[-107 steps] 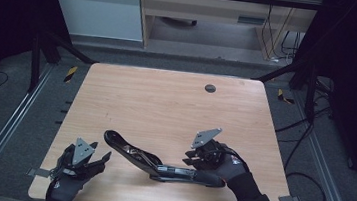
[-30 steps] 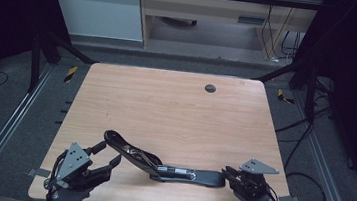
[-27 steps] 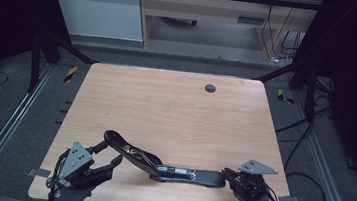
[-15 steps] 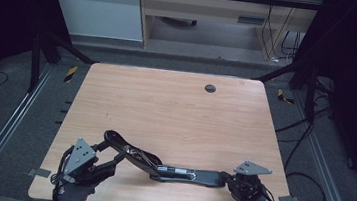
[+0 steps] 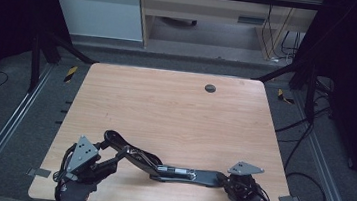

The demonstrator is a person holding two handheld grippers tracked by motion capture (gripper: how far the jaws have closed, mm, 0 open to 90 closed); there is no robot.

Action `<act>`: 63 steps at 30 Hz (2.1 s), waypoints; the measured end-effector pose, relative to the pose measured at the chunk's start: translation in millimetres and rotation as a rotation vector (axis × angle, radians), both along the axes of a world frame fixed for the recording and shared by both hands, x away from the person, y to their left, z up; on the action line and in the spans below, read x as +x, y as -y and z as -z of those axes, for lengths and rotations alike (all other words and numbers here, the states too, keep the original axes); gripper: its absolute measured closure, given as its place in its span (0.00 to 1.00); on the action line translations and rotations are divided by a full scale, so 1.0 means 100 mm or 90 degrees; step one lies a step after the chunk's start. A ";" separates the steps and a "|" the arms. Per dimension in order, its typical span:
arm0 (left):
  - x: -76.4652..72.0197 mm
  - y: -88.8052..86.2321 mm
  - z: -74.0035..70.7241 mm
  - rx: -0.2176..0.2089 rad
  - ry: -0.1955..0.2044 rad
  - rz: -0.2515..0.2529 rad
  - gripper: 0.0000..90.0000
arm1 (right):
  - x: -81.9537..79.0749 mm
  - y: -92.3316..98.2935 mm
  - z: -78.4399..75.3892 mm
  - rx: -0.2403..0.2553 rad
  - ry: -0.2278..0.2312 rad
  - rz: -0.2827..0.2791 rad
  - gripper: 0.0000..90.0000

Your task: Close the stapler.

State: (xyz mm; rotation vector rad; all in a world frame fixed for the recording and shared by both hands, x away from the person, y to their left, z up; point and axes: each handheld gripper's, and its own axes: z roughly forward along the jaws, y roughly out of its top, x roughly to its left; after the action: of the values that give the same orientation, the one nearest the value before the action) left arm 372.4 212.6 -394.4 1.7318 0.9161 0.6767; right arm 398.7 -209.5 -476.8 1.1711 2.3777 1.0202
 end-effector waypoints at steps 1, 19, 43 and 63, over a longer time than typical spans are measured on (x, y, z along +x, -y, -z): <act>0.00 0.00 0.00 -0.001 0.000 0.000 0.51 | 0.00 -0.01 0.01 0.001 0.002 -0.002 1.00; 0.04 0.01 -0.04 -0.010 -0.006 -0.011 0.55 | 0.03 -0.03 0.08 0.002 -0.015 -0.008 1.00; 0.03 0.18 -0.16 -0.001 0.005 0.005 0.59 | 0.04 0.00 0.10 0.020 -0.015 -0.012 1.00; 0.03 0.28 -0.20 0.011 0.009 0.011 0.60 | 0.03 -0.01 0.10 0.006 0.004 -0.028 1.00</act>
State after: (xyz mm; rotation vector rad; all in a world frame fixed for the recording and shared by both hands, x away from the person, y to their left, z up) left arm 375.4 184.9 -373.9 1.7458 0.8882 0.6861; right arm 401.5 -209.0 -487.0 1.1214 2.4069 1.0481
